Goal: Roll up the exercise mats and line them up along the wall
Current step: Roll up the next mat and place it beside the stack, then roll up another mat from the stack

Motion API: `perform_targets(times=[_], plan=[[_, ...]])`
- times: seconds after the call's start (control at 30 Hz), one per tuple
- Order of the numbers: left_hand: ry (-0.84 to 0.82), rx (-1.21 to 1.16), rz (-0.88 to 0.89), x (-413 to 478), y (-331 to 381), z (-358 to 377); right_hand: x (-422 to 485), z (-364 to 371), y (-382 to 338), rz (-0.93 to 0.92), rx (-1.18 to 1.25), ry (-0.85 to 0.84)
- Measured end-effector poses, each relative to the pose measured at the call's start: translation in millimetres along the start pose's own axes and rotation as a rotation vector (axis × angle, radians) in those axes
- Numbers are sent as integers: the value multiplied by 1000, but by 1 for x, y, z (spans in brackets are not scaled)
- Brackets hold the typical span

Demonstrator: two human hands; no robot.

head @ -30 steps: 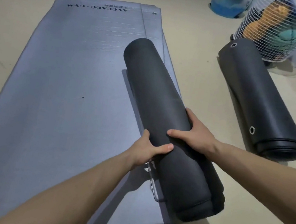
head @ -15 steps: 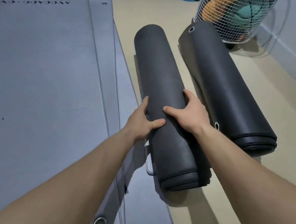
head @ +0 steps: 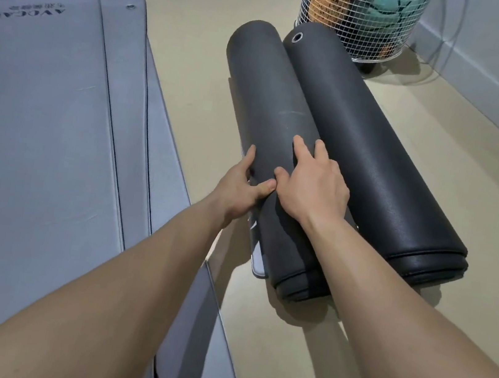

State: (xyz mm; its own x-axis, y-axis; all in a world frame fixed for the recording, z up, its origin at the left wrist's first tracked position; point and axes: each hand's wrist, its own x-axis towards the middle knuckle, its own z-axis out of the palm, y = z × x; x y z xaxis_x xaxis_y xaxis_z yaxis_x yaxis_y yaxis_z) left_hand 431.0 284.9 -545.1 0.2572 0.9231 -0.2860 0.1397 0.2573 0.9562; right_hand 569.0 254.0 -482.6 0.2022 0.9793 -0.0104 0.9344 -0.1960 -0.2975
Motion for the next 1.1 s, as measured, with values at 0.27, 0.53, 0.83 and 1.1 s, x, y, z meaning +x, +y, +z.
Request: perform_targets(times=[0.27,0.53,0.83,1.1], plan=[[17,165,-21,-5,6,3,0,8,1,2,-53,23],[107,479,-21,-92,2,-28,-16,6,-17,-23,-314,100],[208,933,-213,-249,-47,-191,-136,76,-163,-560,-198,-132],[-17,1326,-288,-440,-122,-287,-302,133,-204,-950,-193,-381]])
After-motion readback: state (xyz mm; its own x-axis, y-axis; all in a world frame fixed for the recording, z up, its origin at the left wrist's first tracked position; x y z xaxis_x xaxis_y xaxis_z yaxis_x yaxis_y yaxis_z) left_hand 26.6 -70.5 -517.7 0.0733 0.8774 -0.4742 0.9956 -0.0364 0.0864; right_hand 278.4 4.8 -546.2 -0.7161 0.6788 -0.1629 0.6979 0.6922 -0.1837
